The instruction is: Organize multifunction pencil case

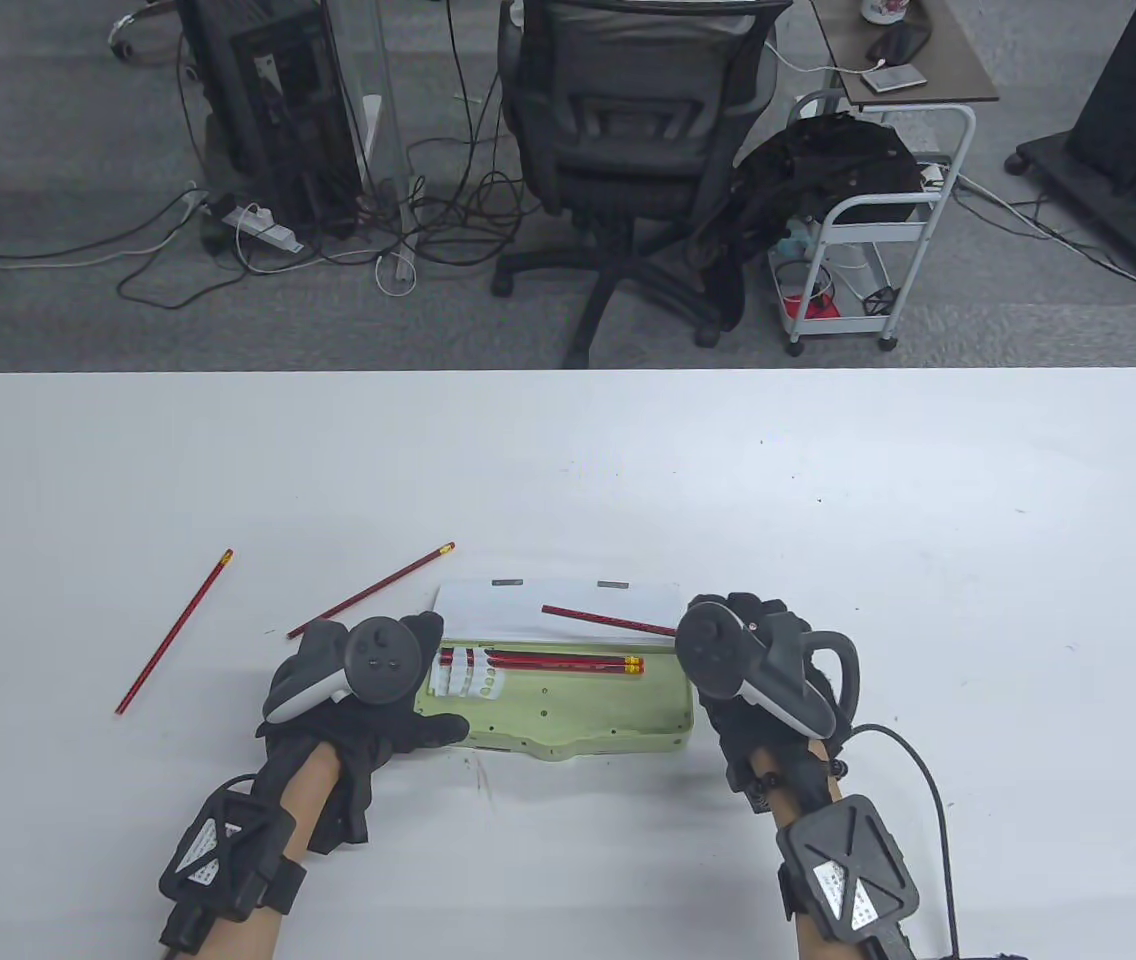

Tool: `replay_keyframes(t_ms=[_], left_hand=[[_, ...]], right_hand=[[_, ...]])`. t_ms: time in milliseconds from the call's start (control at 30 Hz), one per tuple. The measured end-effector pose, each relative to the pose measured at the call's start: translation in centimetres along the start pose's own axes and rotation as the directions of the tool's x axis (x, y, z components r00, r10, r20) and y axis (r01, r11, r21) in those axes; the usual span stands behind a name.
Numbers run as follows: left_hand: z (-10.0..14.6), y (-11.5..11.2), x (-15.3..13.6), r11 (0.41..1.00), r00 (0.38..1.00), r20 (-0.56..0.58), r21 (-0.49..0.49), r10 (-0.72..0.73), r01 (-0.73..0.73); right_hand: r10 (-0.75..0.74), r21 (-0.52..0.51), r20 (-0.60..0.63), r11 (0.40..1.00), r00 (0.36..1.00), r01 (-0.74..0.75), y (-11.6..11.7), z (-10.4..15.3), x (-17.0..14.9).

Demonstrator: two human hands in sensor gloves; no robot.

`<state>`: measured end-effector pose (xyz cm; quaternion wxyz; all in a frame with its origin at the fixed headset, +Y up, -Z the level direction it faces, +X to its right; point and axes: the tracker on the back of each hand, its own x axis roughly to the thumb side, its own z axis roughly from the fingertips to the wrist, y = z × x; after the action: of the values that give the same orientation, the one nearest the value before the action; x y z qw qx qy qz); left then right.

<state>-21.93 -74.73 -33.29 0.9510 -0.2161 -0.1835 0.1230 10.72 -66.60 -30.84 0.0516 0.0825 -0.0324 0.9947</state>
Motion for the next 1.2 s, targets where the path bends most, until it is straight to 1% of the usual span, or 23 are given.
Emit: replay_keyframes(t_ms=[167, 367, 500, 667, 1000, 1200], left_hand=[[0.0, 0.0, 0.0, 1.0, 1.0, -0.001, 0.0, 0.001, -0.001], [0.0, 0.0, 0.0, 1.0, 1.0, -0.001, 0.0, 0.0, 0.0], [0.0, 0.0, 0.0, 1.0, 1.0, -0.001, -0.001, -0.001, 0.001], [0.0, 0.0, 0.0, 1.0, 1.0, -0.001, -0.001, 0.0, 0.0], [0.0, 0.0, 0.1, 1.0, 1.0, -0.001, -0.001, -0.002, 0.002], [0.0, 0.0, 0.1, 1.0, 1.0, -0.002, -0.001, -0.003, 0.003]], right_hand=[[0.035, 0.02, 0.059, 0.999, 0.998, -0.037, 1.5, 0.4, 1.3], [0.073, 0.042, 0.086, 0.996, 0.994, -0.077, 2.9, 0.5, 1.9], [0.079, 0.037, 0.108, 0.996, 0.991, -0.083, 3.6, 0.4, 2.4], [0.086, 0.017, 0.122, 0.996, 0.989, -0.089, 3.9, 0.5, 3.1], [0.103, 0.014, 0.146, 0.994, 0.984, -0.106, 4.5, 0.4, 4.0], [0.105, -0.015, 0.161, 0.994, 0.981, -0.104, 4.9, 0.3, 4.5]])
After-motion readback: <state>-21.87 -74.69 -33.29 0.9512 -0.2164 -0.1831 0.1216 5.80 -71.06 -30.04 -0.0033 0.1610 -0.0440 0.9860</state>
